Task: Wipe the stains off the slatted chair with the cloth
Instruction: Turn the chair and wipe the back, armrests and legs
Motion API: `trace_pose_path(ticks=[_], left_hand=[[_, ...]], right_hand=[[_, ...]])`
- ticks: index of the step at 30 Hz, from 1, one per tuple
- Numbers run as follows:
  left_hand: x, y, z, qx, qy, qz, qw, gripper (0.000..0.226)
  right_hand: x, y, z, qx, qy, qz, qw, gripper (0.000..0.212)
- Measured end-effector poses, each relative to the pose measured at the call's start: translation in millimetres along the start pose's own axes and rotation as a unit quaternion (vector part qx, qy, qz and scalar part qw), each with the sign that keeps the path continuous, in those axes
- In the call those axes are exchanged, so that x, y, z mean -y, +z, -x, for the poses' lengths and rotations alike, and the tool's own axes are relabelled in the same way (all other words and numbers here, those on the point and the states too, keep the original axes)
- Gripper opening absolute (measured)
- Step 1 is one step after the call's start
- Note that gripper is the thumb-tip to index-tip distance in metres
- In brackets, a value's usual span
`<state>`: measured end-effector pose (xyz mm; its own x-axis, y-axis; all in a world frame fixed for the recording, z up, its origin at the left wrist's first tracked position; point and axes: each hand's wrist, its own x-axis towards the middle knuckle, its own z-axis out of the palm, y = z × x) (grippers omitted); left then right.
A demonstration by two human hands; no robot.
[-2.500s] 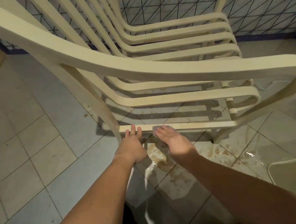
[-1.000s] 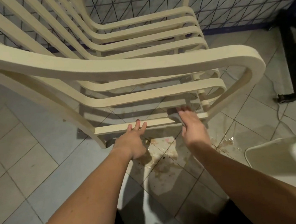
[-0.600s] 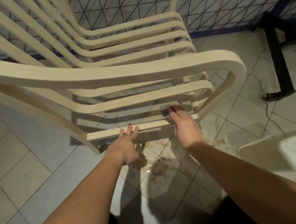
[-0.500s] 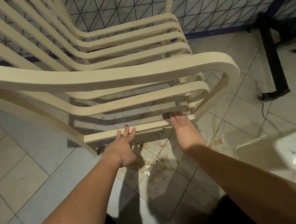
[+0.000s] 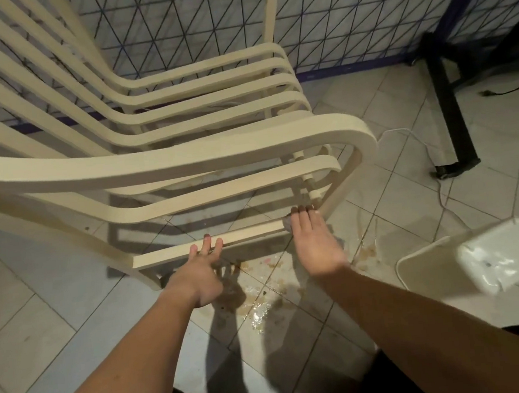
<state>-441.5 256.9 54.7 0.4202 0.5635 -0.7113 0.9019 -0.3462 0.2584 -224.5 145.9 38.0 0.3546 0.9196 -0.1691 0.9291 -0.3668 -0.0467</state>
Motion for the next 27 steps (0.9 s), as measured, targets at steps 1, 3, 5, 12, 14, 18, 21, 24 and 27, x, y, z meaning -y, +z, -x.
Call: trace_pose_path(ticks=[1, 3, 5, 12, 14, 18, 21, 24, 27], left_hand=[[0, 0, 0, -0.001, 0.001, 0.002, 1.000, 0.102], [1, 0, 0, 0.000, 0.004, 0.003, 1.000, 0.102], [1, 0, 0, -0.001, 0.004, 0.002, 1.000, 0.102], [2, 2, -1, 0.001, 0.005, -0.002, 1.000, 0.103], [2, 1, -1, 0.001, 0.006, 0.001, 1.000, 0.103], [2, -1, -1, 0.004, 0.004, 0.001, 1.000, 0.102], [0, -1, 0, 0.004, 0.005, 0.002, 1.000, 0.102], [1, 0, 0, -0.001, 0.007, 0.003, 1.000, 0.104], [3, 1, 0, 0.003, 0.008, 0.004, 1.000, 0.105]], right_hand=[[3, 12, 13, 0.004, 0.014, 0.008, 1.000, 0.093], [10, 33, 42, -0.018, 0.014, -0.046, 0.999, 0.081], [15, 50, 64, -0.057, 0.047, -0.218, 0.973, 0.063], [11, 11, 53, -0.075, 0.191, -0.442, 0.873, 0.040], [14, -10, 29, -0.120, 0.090, -0.325, 0.934, 0.045], [5, -26, -12, -0.069, 0.064, -0.147, 0.985, 0.032], [-16, -6, -2, 0.026, 0.095, -0.094, 0.991, 0.059], [-25, 6, 16, 0.052, 0.135, -0.106, 0.984, 0.077], [-24, 13, 31, 0.047, 0.166, -0.197, 0.965, 0.053]])
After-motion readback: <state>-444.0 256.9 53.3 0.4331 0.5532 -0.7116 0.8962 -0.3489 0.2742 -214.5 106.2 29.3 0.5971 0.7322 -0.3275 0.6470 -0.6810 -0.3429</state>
